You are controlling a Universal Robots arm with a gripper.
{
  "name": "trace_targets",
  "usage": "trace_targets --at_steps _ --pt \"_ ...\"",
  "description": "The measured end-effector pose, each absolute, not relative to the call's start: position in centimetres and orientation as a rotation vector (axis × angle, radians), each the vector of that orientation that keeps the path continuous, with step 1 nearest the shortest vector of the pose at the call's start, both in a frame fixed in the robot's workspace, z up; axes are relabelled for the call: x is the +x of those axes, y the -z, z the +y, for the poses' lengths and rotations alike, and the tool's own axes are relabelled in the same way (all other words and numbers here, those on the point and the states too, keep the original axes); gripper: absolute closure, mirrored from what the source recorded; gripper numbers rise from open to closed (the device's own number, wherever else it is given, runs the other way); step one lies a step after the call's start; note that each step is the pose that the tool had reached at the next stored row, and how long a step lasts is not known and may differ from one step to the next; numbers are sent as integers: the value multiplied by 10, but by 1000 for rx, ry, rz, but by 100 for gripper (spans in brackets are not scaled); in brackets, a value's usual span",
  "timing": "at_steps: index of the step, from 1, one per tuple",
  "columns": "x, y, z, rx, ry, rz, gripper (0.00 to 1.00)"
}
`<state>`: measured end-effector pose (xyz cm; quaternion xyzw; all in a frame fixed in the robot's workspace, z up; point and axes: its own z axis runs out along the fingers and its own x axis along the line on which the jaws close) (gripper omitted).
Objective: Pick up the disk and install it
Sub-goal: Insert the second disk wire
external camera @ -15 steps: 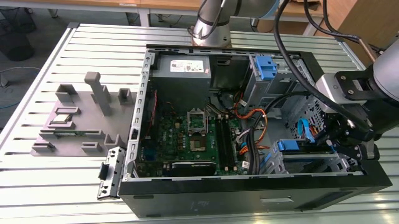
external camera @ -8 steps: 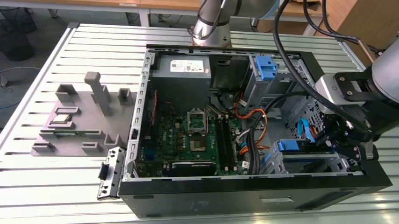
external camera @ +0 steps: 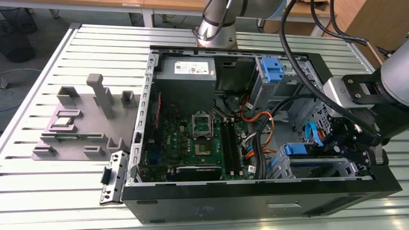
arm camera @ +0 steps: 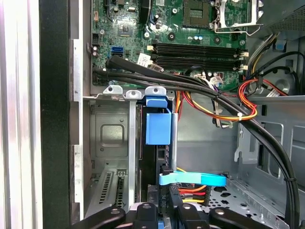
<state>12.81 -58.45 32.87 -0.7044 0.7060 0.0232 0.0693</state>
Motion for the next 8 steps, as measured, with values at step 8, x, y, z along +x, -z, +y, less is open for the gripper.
trace_targets --at_steps 8 --pt "128 -329 -580 -2120 -71 2125 76"
